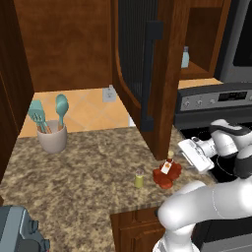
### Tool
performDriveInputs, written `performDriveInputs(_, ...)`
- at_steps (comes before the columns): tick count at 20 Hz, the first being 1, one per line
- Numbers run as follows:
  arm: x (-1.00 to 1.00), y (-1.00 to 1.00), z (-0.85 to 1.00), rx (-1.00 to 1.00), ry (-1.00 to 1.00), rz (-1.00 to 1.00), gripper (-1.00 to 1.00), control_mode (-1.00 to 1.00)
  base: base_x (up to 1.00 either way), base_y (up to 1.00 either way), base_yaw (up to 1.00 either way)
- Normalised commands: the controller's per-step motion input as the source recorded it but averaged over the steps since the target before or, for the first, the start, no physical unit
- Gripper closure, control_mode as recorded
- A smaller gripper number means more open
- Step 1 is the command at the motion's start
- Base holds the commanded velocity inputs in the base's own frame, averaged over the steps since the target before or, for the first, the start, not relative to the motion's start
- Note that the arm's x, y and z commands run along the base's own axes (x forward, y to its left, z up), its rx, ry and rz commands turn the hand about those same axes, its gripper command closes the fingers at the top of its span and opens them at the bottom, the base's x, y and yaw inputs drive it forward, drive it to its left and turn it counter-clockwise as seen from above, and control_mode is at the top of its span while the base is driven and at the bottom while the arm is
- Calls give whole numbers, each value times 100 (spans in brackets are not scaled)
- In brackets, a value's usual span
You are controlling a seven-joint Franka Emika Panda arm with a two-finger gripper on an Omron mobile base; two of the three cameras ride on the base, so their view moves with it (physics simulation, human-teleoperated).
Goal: Put the shaker and condiment bottle from the counter next to their counterparts in the cabinet.
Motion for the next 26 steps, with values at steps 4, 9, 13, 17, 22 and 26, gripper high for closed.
performDriveInputs(4,12,0,-13,0,5,0,-100,-100,0,0,0)
performDriveInputs(9,9,4,-20,0,6,0,-100,-100,0,0,0)
performDriveInputs(13,6,2,-18,0,2,0,-100,-100,0,0,0)
performDriveInputs(17,9,2,-11,0,4,0,-100,-100,0,0,0)
performDriveInputs(22,-4,20,0,0,2,0,-100,-100,0,0,0)
performDriveInputs(26,-25,41,4,0,-8,0,-100,-100,0,0,0)
